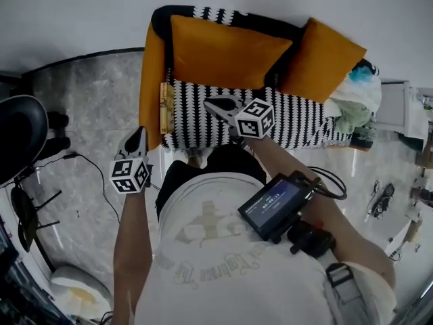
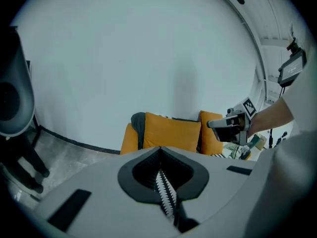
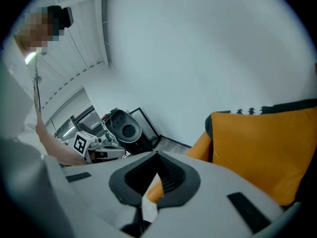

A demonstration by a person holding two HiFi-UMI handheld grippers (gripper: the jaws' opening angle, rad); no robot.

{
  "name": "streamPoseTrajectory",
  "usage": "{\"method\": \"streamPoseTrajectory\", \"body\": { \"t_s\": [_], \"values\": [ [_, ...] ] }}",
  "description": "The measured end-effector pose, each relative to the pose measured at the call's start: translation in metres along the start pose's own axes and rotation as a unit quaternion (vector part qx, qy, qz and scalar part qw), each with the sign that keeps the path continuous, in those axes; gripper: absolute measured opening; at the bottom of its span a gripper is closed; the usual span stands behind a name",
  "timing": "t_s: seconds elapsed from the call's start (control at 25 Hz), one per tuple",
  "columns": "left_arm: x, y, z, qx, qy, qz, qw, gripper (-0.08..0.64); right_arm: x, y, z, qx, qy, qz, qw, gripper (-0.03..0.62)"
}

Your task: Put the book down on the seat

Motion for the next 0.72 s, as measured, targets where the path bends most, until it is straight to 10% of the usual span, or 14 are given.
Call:
{"method": "streamPoseTrajectory", "body": {
  "t_s": [0.72],
  "values": [
    [0.002,-0.033,0.037,-0.035,-0.022,-0.033,0.9986,0.011,-0.002,0.064,0.028,0.024,-0.049,0.056,0.997,0.015]
  ]
}}
Point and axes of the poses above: the fingertips, and each gripper's own axes: z backward along the fingers, y to its left, x out of its top, the point moved 10 cm from there along z, backward along the fingers, and after that the axes turned 4 degrees about y, right-handed, at the moved point
